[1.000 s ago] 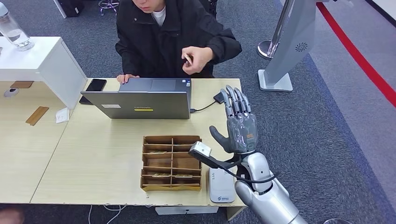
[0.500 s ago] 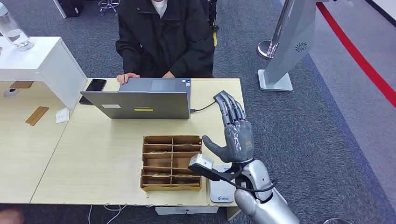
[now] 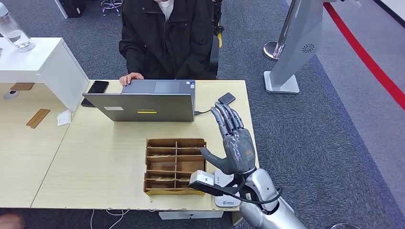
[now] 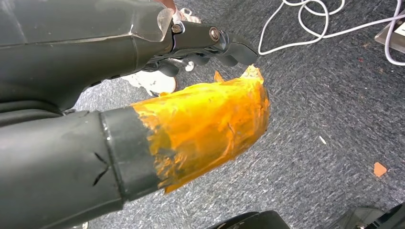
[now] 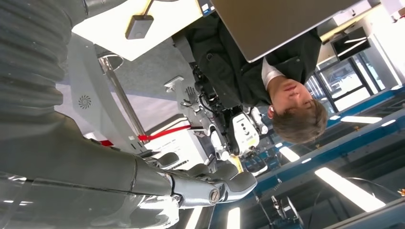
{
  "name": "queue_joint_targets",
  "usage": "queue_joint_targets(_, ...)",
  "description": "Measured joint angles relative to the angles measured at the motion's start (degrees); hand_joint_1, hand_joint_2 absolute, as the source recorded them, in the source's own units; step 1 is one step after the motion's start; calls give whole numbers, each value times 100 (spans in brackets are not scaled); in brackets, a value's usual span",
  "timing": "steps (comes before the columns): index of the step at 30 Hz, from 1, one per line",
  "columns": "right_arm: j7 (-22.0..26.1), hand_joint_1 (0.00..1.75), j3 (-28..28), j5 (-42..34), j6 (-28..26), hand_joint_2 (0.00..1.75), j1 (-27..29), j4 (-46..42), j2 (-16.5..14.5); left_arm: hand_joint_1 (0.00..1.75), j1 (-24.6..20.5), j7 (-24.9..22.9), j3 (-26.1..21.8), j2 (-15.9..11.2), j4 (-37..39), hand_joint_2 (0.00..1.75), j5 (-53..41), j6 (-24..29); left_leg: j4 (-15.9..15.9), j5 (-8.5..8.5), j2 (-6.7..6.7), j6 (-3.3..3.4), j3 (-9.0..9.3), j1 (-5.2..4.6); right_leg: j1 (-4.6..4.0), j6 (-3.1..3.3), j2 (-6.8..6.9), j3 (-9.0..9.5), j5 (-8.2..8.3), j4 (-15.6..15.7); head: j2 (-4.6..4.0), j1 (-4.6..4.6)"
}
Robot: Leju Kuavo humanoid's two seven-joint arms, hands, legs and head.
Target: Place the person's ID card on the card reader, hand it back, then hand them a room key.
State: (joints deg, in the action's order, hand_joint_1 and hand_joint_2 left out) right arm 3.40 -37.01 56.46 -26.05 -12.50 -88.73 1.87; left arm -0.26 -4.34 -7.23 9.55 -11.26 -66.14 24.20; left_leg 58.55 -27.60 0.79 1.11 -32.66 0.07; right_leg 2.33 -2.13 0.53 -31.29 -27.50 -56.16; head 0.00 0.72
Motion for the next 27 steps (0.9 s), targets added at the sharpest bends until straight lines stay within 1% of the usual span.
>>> queue_joint_targets(6, 144, 0, -165, -117, 432, 175, -18, -37, 106, 0, -1, 0, 0, 0, 0, 0, -63, -6, 0, 0, 0, 0, 0, 0, 0, 0, 0, 0, 0, 0, 0, 0)
queue_joint_targets(13, -23, 0, -523, 339, 953, 175, -217, 54, 321, 0, -7, -47, 0, -2, 0, 0, -193, -64, 0, 0, 0, 0, 0, 0, 0, 0, 0, 1, 0, 0, 0, 1)
queue_joint_targets(19, -386, 0, -753, 736, 1136, 175, -372, 320, 356, 0, -12, -69, 2, -2, 0, 0, -303, -111, 0, 0, 0, 0, 0, 0, 0, 0, 0, 0, 0, 0, 0, 1)
queue_joint_targets(27, -453, 0, -874, 792, 1154, 175, -451, 551, 357, 0, -13, -72, 2, -1, 0, 0, -327, -123, 0, 0, 0, 0, -1, 0, 0, 0, 0, 0, 0, 0, 0, 0)
